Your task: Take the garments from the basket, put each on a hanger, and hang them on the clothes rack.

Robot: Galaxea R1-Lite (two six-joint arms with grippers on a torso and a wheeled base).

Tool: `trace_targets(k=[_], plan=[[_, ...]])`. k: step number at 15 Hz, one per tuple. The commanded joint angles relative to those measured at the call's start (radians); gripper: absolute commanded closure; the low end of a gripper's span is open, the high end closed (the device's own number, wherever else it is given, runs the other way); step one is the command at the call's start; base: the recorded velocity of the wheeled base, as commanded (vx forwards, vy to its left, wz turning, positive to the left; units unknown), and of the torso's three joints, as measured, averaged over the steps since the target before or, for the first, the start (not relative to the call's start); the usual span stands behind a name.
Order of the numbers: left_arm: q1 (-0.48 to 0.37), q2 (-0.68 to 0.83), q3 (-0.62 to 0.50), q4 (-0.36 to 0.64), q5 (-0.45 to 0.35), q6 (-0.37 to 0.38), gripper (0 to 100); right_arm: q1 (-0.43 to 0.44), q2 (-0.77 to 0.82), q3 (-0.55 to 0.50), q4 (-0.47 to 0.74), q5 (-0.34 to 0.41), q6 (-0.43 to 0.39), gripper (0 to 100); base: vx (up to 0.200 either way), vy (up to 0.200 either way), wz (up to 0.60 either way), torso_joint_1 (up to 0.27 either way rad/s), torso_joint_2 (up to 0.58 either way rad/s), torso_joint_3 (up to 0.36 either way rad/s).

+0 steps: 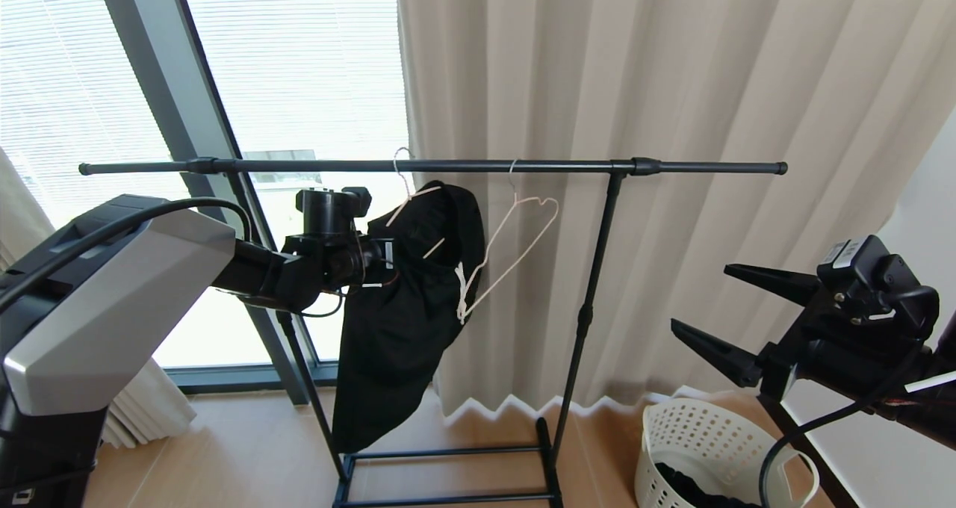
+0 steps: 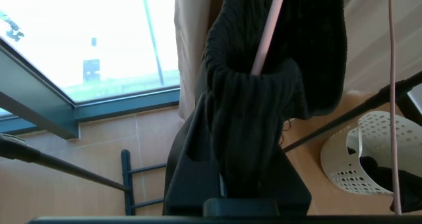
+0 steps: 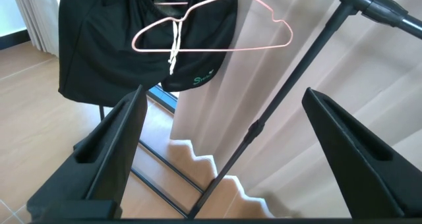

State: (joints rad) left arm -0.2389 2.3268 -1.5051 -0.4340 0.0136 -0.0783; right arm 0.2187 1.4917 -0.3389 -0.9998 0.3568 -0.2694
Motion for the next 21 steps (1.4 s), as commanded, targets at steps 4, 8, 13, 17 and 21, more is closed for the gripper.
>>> trace_targets(k=[4,8,13,17,21], plan=[[-0.008,0.02,-0.007,0.0,0.002,0.0,100,0.001,-0.004,0.001,0.0,0.001,-0.001,0,0.0,0.0,0.0,0.0,0.0,0.0],[-0.014,0.031,-0.007,0.0,0.002,0.0,100,0.001,-0.002,0.0,0.0,0.001,-0.001,0,0.0,0.0,0.0,0.0,0.0,0.0],[-0.014,0.037,-0.009,-0.002,0.002,0.0,100,-0.001,0.001,0.0,0.0,0.001,-0.001,0,0.0,0.0,0.0,0.0,0.0,0.0],[-0.016,0.037,-0.009,-0.006,0.017,0.002,0,-0.001,0.002,0.0,0.0,0.001,-0.001,0,0.0,0.0,0.0,0.0,0.0,0.0],[-0.016,0.031,-0.006,-0.017,0.019,0.0,0,0.001,0.001,0.0,0.0,0.001,-0.001,0,0.0,0.0,0.0,0.0,0.0,0.0]])
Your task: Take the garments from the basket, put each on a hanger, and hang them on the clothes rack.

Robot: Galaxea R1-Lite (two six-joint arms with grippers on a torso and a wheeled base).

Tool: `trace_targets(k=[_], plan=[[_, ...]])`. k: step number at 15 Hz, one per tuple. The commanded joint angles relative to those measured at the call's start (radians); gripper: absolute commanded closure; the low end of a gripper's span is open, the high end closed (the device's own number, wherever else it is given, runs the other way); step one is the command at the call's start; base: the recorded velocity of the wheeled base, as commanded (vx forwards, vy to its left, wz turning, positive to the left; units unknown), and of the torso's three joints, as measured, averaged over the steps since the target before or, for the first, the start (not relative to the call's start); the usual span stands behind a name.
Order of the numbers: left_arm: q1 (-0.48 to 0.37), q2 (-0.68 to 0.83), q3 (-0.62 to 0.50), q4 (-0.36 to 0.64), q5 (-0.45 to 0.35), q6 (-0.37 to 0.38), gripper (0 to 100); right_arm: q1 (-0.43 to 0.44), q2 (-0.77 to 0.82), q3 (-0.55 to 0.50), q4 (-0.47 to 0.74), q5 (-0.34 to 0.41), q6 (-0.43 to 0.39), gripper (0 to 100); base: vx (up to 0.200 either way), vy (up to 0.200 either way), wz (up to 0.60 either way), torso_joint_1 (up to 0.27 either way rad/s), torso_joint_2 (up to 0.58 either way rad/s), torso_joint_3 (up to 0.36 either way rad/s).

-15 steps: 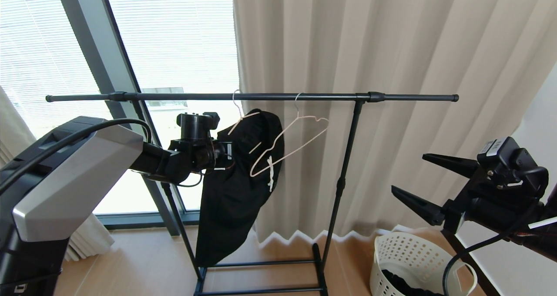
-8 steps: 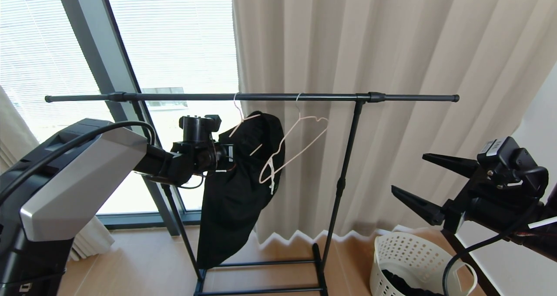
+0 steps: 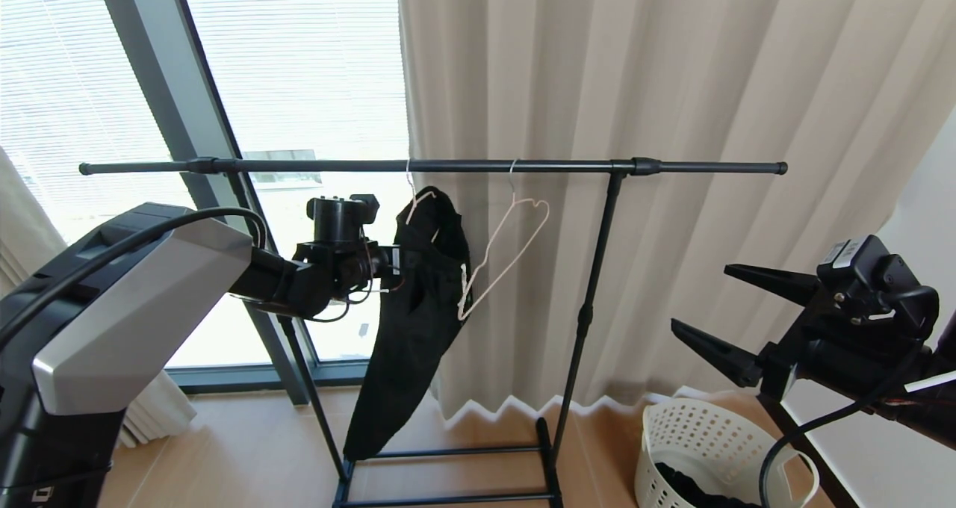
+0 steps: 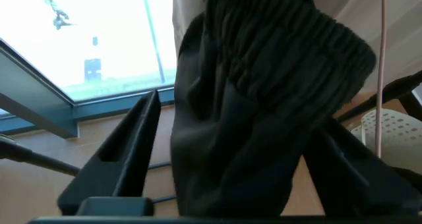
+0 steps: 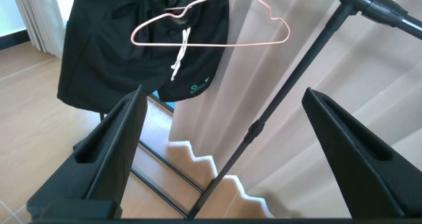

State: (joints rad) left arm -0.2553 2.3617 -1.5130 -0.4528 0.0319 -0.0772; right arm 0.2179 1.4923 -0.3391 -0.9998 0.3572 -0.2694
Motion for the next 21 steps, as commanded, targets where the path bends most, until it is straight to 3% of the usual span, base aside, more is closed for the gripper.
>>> trace_targets(k=[1,6,7,10,14,17,21], plan=[[0.001,-0.024,0.023,0.002,0.0,0.002,0,0.0,0.0,-0.001,0.0,0.0,-0.001,0,0.0,0.0,0.0,0.0,0.0,0.0],[-0.015,-0.154,0.16,0.002,-0.003,0.028,0,0.001,-0.014,-0.001,-0.003,0.0,-0.001,0,0.0,0.0,0.0,0.0,0.0,0.0],[-0.027,-0.243,0.264,0.002,-0.009,0.062,0,0.001,-0.034,0.0,-0.002,0.0,-0.001,0,0.0,0.0,0.0,0.0,0.0,0.0],[-0.044,-0.403,0.416,0.002,-0.01,0.065,0,0.001,-0.083,-0.001,-0.002,0.005,0.002,0,0.0,0.0,0.0,0.0,0.0,0.0],[-0.081,-0.759,0.721,0.0,-0.01,0.06,0,-0.006,-0.339,0.015,0.044,0.003,0.009,0,0.0,0.0,0.0,0.0,0.0,0.0],[-0.111,-1.033,0.961,-0.009,-0.01,0.063,0,-0.006,-0.498,0.114,0.158,0.005,0.019,0,0.0,0.0,0.0,0.0,0.0,0.0],[-0.116,-1.28,1.163,-0.014,-0.01,0.063,0,-0.006,-0.672,0.276,0.167,-0.004,0.018,0,0.0,0.0,0.0,0.0,0.0,0.0]])
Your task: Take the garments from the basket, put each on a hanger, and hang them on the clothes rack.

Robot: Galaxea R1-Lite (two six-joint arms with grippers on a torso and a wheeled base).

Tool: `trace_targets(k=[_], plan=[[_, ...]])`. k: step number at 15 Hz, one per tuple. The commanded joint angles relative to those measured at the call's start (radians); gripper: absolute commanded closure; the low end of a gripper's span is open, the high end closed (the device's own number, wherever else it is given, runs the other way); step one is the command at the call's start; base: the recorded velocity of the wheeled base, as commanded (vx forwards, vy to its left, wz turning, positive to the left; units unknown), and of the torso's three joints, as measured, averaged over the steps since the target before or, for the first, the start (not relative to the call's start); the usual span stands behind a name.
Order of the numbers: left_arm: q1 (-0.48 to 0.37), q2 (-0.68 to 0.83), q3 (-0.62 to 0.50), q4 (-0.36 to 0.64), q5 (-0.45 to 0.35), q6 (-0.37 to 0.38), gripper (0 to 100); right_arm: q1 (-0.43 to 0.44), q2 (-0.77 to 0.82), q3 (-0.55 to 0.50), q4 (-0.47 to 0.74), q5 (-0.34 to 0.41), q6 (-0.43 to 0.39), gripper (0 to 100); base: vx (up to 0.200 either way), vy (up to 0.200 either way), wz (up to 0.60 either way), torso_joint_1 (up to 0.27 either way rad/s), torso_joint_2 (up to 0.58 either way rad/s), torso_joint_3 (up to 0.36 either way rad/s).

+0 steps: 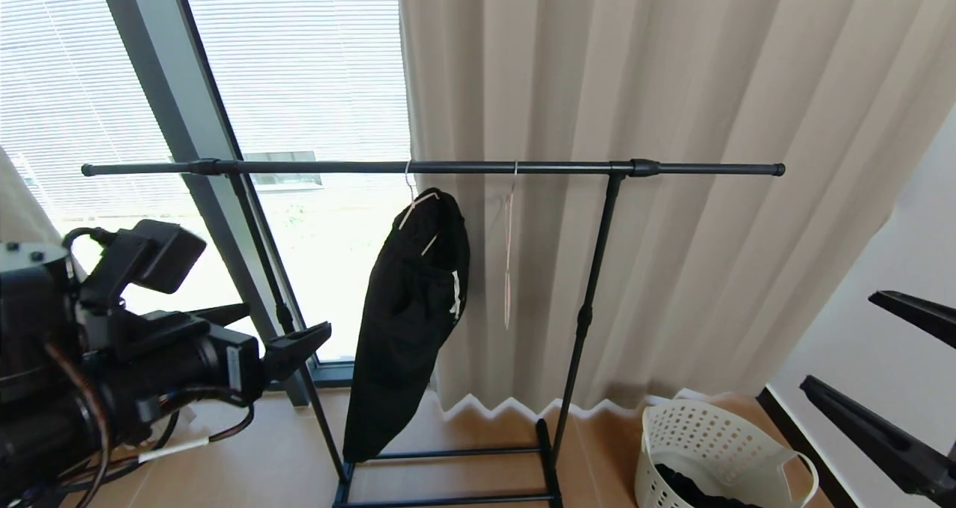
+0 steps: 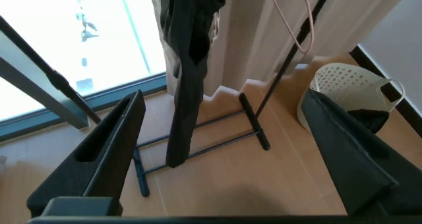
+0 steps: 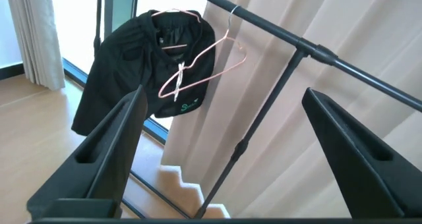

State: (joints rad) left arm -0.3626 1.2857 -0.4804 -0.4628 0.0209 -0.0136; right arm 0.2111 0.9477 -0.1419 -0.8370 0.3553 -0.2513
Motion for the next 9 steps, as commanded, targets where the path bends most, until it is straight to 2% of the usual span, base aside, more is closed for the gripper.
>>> trace_targets(k=[1,4,5,9], plan=[[-0.009,-0.24,0.177,-0.004,0.001,0.0,0,0.001,-0.168,0.12,0.012,-0.024,0.0,0,0.0,0.0,0.0,0.0,0.0,0.0],[-0.007,-0.322,0.275,-0.004,0.001,-0.002,0,-0.001,-0.299,0.142,0.118,-0.062,0.009,0,0.0,0.0,0.0,0.0,0.0,0.0],[-0.006,-0.384,0.332,-0.004,0.001,-0.005,0,0.001,-0.431,0.142,0.263,-0.062,0.029,0,0.0,0.0,0.0,0.0,0.0,0.0],[-0.004,-0.534,0.45,0.001,0.001,-0.008,0,-0.001,-0.784,0.142,0.644,-0.065,0.032,0,0.0,0.0,0.0,0.0,0.0,0.0]])
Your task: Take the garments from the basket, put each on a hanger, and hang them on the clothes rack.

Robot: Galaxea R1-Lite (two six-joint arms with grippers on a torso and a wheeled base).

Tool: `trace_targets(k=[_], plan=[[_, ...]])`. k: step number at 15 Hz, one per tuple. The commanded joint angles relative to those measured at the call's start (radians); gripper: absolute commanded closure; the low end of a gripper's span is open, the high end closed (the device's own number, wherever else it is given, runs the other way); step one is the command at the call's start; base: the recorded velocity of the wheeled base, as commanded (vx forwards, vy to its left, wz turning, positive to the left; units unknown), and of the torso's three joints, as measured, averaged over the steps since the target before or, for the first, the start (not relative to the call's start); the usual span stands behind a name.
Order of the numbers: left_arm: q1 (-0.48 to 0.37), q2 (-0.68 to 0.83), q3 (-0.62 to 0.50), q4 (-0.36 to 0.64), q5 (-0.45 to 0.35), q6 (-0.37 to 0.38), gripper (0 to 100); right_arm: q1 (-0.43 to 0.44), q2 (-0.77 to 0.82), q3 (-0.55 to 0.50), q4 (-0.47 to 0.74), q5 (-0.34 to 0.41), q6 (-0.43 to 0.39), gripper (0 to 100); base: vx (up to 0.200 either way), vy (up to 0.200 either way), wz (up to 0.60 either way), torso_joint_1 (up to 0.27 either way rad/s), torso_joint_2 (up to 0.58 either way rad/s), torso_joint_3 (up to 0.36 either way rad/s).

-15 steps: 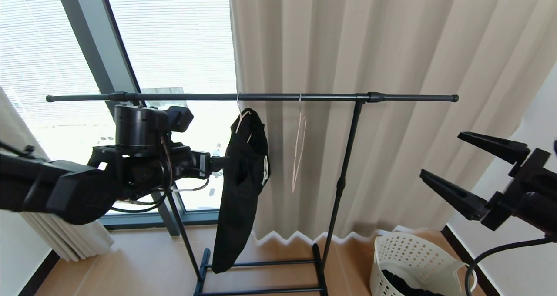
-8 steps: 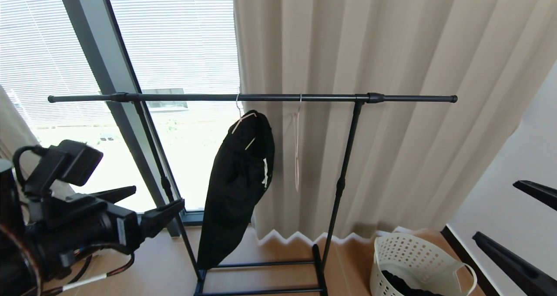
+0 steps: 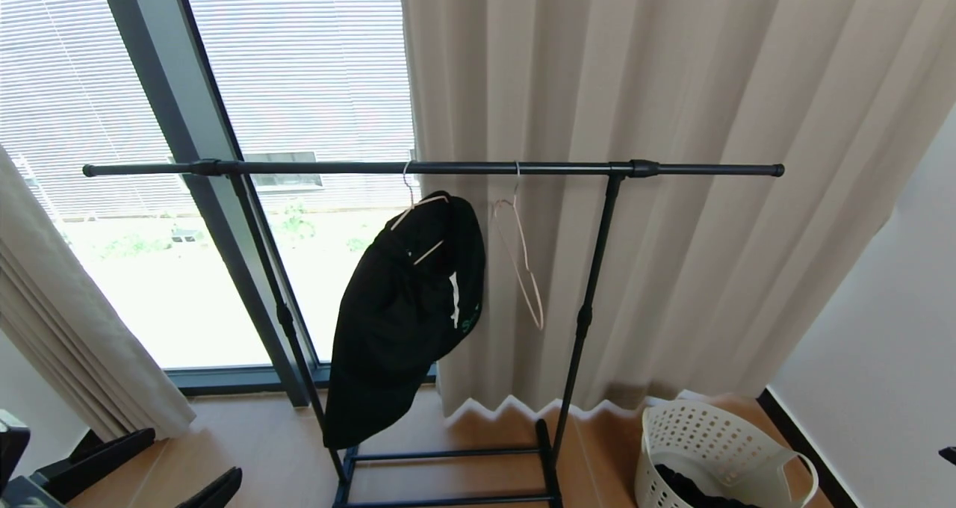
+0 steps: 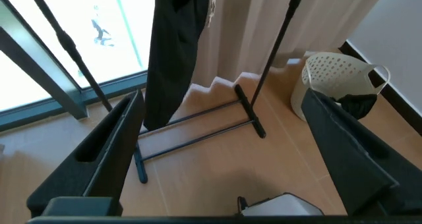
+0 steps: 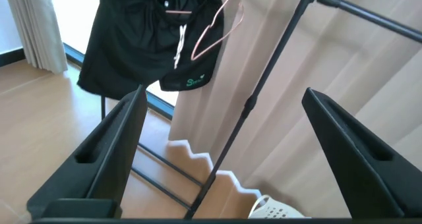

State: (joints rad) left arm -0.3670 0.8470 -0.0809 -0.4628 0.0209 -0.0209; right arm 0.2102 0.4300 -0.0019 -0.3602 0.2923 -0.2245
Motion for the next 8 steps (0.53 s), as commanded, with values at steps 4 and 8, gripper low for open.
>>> trace_targets(k=[4,8], plan=[[0.002,-0.229,0.081,0.044,0.001,-0.005,0,-0.025,-0.338,0.002,0.25,-0.056,0.034,0,0.0,0.0,0.0,0.0,0.0,0.0],[-0.012,-0.425,0.081,0.245,-0.001,-0.002,0,-0.025,-0.336,0.002,0.277,-0.113,0.097,0,0.0,0.0,0.0,0.0,0.0,0.0]])
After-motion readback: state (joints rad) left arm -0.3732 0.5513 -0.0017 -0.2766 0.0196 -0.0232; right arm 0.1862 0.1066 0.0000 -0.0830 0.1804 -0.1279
